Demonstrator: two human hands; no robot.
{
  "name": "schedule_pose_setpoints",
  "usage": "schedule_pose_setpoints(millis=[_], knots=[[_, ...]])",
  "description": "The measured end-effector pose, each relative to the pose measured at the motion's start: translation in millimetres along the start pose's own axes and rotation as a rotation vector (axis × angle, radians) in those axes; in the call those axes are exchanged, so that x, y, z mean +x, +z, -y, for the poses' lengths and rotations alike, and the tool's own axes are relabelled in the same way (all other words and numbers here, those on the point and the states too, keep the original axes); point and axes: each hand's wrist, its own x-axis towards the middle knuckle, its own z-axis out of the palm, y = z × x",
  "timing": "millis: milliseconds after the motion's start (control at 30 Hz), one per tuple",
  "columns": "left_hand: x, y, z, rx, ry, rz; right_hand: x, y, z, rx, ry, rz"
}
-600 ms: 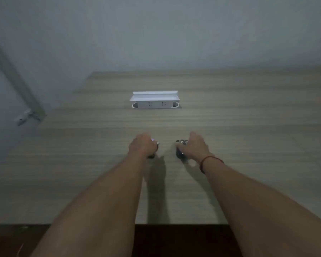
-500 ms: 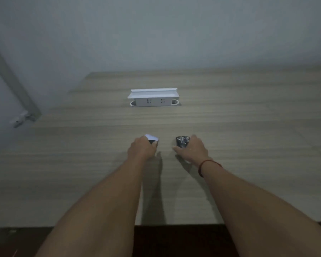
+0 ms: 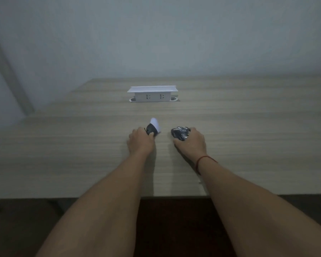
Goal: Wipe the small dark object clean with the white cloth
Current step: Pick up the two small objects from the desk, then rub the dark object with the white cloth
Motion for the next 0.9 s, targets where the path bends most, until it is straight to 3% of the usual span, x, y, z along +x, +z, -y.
schedule_pose_setpoints(millis=[167, 400, 600, 800, 900], knots=[[-24, -22, -11, -0.247, -0.004, -0.023, -28, -15, -1, -0.027, -0.031, 0.109], [-53, -43, -23, -0.436, 0.119, -0.026, -51, -29, -10, -0.015, -0.087, 0.184], [-59, -39, -38, -0.442, 0.163, -0.019, -58, -20, -10, -0.048, -0.117, 0.109], [-52, -25, -26, -0.255, 0.151, -0.021, -53, -10, -15, -0.081, -0.16, 0.029], [-50, -27, -34, -0.343, 0.177, -0.045, -49, -10, -15, -0.088, -0.166, 0.028]])
